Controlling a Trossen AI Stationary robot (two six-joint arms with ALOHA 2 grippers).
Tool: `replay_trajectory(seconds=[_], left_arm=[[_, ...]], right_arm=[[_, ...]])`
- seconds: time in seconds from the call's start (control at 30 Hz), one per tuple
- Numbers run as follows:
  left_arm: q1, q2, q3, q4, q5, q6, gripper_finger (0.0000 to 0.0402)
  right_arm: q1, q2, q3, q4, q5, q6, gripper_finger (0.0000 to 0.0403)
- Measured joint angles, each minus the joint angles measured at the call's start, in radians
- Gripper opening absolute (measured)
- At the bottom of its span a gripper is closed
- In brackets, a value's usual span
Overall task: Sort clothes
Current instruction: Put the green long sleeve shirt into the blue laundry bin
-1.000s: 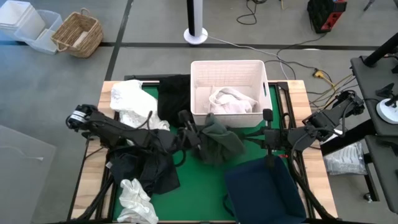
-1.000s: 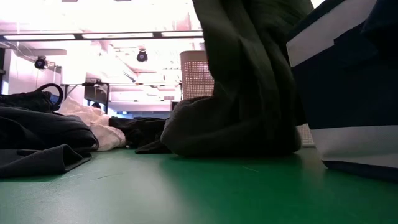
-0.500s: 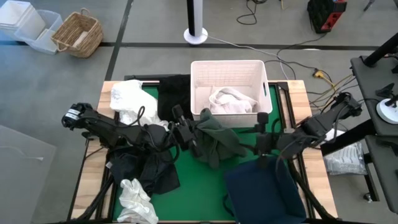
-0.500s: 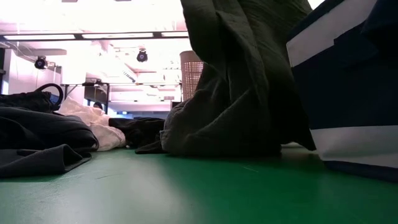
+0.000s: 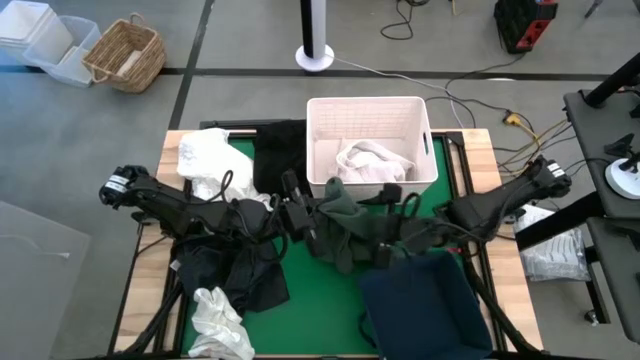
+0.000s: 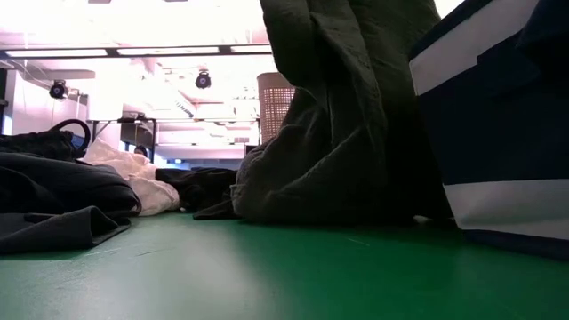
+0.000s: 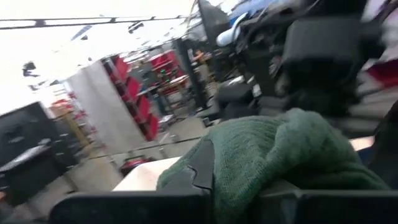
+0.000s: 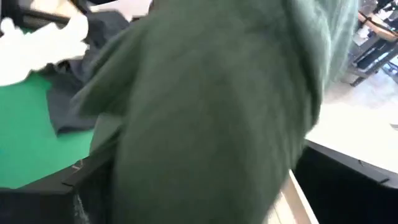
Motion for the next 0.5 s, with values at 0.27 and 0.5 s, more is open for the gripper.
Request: replay_trajectory(seconds=[0.27, 0.5], left_arm=[[0.000, 0.011, 0.000, 0.025, 0.030, -0.040, 0.0000], [0.000, 0.011, 0.000, 0.037, 0.030, -0.051, 0.0000]], right_arm=[[-0.058, 0.089, 0.001, 0.184, -0.210, -0.063, 0.0396], [-0.081, 0.156, 0.002, 0.266, -0.217, -0.100, 0.0392]])
